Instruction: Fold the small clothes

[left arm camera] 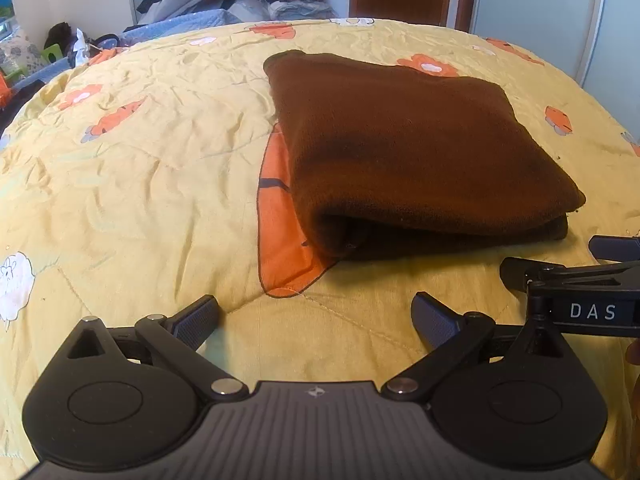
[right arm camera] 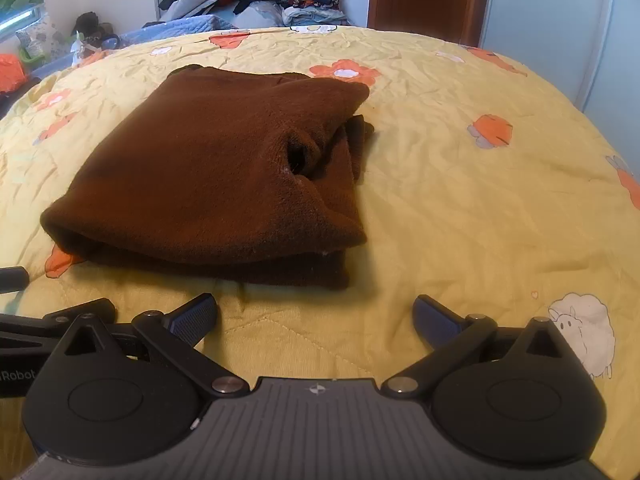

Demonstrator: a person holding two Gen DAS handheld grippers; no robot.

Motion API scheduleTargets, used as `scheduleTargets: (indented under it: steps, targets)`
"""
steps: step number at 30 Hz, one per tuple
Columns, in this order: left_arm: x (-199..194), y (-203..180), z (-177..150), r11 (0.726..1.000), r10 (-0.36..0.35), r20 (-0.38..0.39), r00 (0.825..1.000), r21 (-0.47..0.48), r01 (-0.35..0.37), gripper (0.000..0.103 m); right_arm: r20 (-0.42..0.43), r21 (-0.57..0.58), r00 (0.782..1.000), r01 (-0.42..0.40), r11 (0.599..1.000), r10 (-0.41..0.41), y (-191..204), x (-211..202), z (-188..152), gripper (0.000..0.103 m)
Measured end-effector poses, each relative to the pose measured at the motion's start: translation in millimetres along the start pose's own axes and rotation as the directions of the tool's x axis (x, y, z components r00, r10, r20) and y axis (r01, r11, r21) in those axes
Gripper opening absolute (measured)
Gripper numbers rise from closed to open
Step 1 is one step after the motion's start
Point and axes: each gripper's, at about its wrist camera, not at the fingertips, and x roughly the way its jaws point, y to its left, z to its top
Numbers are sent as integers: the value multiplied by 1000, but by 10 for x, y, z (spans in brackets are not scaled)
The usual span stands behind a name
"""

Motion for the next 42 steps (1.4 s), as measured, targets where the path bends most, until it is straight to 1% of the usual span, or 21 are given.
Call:
scheduleTargets:
  steps: [7,13,15,19,25,28,33,42]
  targets:
    - [29,35,67,1000,-20,-41,999,19,21,103,-9,-2,1000,-1,1000,1,2,5,17,103]
    - [38,45,66,1000,-11,-32,999,11,12,103,-11,-1,1000,0,1000,0,2,9,18,103]
    - [40,61,59,1000,2,-21,1000,-5,-2,103,-14,-3,1000,-2,1000,2,-4,18,21,103]
    - [45,102,52,1000,6,-5,1000,-30,-6,103,-20,-9,1000,-6,1000,6,-8,23,23,103]
    - [80,107,149,998,15,-62,998,-60,-19,103,-28,-14,1000,-10,1000,10,-2,27,35,103]
    - [92,104,169,998,19,-79,997,-58,-24,103,-40,-9,999,-7,1000,7,3,31,57,103]
    - [96,95,148,998,22,-63,998,-50,-25,103,-59,0,998,0,1000,0,12,45,80,103]
    - [101,77,157,998,29,-58,998,-54,-32,103,-76,4,997,3,1000,-3,12,67,113,103]
